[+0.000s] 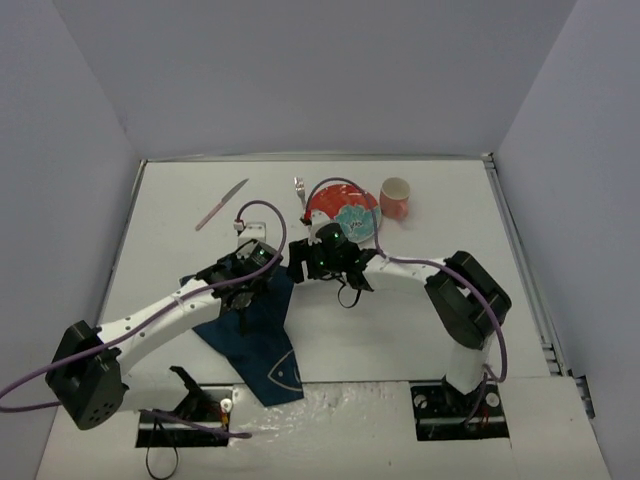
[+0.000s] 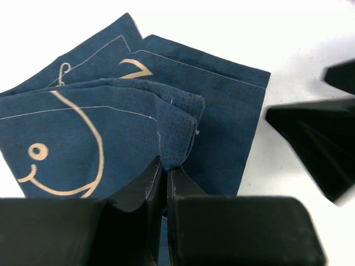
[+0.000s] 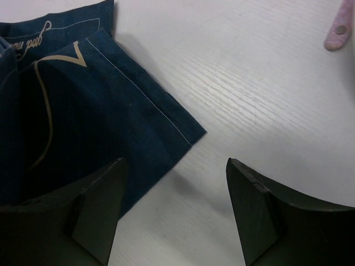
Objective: Set the dinner table for one person
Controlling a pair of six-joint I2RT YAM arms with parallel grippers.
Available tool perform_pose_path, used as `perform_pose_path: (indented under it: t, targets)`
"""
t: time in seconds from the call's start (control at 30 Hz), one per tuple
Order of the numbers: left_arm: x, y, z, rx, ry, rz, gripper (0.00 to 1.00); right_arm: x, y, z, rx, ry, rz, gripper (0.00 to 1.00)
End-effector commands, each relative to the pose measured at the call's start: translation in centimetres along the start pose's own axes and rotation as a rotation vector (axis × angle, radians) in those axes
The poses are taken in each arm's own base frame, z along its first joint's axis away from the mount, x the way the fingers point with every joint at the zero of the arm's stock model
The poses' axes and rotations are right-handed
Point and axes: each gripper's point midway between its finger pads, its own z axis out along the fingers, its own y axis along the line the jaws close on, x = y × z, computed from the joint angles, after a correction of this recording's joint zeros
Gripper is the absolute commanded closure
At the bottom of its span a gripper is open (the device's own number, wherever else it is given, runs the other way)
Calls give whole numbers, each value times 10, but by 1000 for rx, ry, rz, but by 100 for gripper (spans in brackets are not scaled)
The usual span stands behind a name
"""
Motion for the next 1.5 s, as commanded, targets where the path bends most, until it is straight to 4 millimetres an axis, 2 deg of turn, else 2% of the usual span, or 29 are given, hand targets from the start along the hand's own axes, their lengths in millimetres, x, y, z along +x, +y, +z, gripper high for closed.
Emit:
perform_pose_path:
  t: [0.0, 0.1, 0.2, 0.4, 0.6, 0.7, 0.77, 0.83, 0.9, 1.0, 1.03, 1.17, 1.23, 1.33, 1.47]
  targets:
    - [-15, 14, -18, 17, -60, -27, 100, -18, 12, 27, 13, -42, -91, 32]
    - [-14, 23, -26, 19, -70, -39, 100, -10, 10, 40, 47, -14, -124, 33]
    - [-12, 30, -32, 22, -73, -47, 100, 8, 4, 50, 89, 37, -155, 34]
    - [-6, 43, -38, 9, -75, -67, 100, 26, 4, 59, 130, 87, -214, 39]
    - [-4, 53, -40, -11, -83, -114, 100, 51, -2, 62, 212, 181, -292, 50]
    - [-4, 56, -41, -17, -81, -123, 100, 58, -5, 62, 241, 204, -310, 61]
    - [-4, 58, -42, -22, -81, -124, 100, 63, -10, 62, 261, 217, -313, 73]
    - [-4, 60, -43, -25, -84, -129, 100, 62, -14, 61, 284, 213, -316, 91]
    - [-6, 62, -45, -27, -87, -136, 100, 58, -16, 57, 300, 202, -319, 99]
    - [-12, 67, -51, -33, -101, -142, 100, 44, -22, 46, 332, 168, -312, 100]
    - [-13, 70, -53, -38, -103, -142, 100, 34, -24, 39, 348, 144, -305, 100]
    - [-28, 82, -65, -49, -128, -151, 100, -9, -31, -2, 400, 45, -299, 100]
    - [-38, 88, -73, -54, -146, -157, 100, -18, -38, -21, 420, 30, -298, 100]
    - [-47, 101, -78, -85, -155, -157, 100, -45, -44, -54, 432, -40, -270, 100]
    - [-59, 119, -80, -135, -164, -165, 100, -53, -52, -86, 439, -73, -236, 100]
